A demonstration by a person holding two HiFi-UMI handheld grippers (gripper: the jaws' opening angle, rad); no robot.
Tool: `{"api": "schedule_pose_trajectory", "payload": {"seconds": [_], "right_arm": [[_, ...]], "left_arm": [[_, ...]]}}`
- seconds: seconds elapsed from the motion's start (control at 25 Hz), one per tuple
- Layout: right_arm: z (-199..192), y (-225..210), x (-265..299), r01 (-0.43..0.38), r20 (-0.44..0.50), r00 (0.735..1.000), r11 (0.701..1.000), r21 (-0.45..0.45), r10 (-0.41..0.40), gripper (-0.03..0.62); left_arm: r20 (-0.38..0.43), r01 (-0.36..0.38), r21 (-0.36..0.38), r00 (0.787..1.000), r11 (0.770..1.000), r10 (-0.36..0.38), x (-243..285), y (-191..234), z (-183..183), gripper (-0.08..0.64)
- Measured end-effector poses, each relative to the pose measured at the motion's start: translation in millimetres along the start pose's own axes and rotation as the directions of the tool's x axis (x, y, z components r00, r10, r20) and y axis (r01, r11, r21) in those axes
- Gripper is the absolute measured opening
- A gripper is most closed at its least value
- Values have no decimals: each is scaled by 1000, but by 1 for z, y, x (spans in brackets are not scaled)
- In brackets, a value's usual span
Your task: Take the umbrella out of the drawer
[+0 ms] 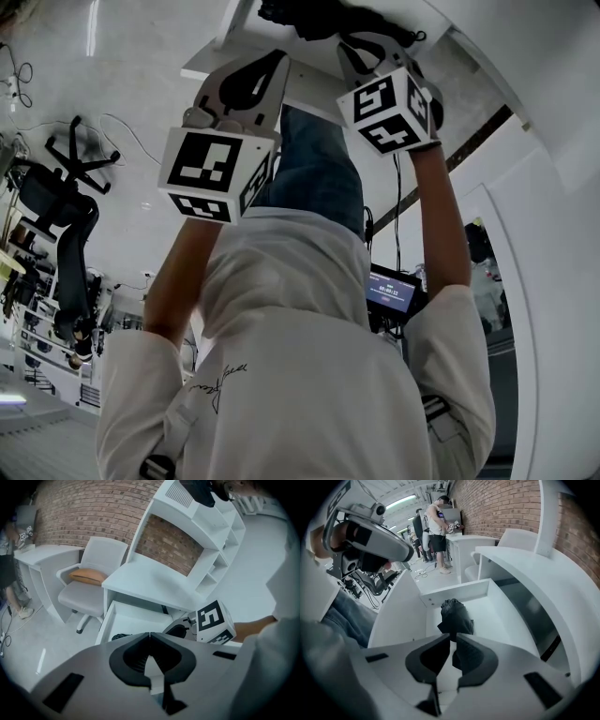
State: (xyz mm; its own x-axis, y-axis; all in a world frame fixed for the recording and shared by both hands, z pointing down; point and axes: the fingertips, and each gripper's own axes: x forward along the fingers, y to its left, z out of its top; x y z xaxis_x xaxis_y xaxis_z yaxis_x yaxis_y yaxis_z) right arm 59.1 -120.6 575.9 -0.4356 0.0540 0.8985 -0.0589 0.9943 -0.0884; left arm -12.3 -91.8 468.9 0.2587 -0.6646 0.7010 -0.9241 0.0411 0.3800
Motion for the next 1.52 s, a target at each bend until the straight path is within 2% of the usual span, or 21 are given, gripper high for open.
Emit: {"api": "schedule_pose_trajectory", "payload": {"seconds": [0.16,0.24,0.56,0.76,1.0,1.16,1.52], "right_arm": [[-5,-7,11,18,-29,999,1000,-18,-19,40],[-12,-12,17,29,-52,998,999,-36,-31,131],[-21,-24,41,63,-97,993,995,-71,-70,158],[-30,-30,54,98,-131,985,986,-132,-115,186],[-38,-36,66,102,-156,980,983,-152,-126,198],[-34,-42,73,128,-154,975,970,-208,-162,204],[-37,-39,78,93,-165,977,968,-232,-133,219]], "left_arm": [[-2,-5,-7,1000,1000,4,4,1,-1,17],[-3,-5,-10,1000,1000,5,7,-1,-2,17],[-17,-15,-21,1000,1000,14,14,3,-6,17],[-21,-16,-29,1000,999,15,19,3,-9,17],[-34,-19,-36,999,999,17,27,5,-14,17],[-28,-20,-49,999,999,18,26,7,-14,17],[-39,-12,-70,999,997,9,31,6,-19,17]]}}
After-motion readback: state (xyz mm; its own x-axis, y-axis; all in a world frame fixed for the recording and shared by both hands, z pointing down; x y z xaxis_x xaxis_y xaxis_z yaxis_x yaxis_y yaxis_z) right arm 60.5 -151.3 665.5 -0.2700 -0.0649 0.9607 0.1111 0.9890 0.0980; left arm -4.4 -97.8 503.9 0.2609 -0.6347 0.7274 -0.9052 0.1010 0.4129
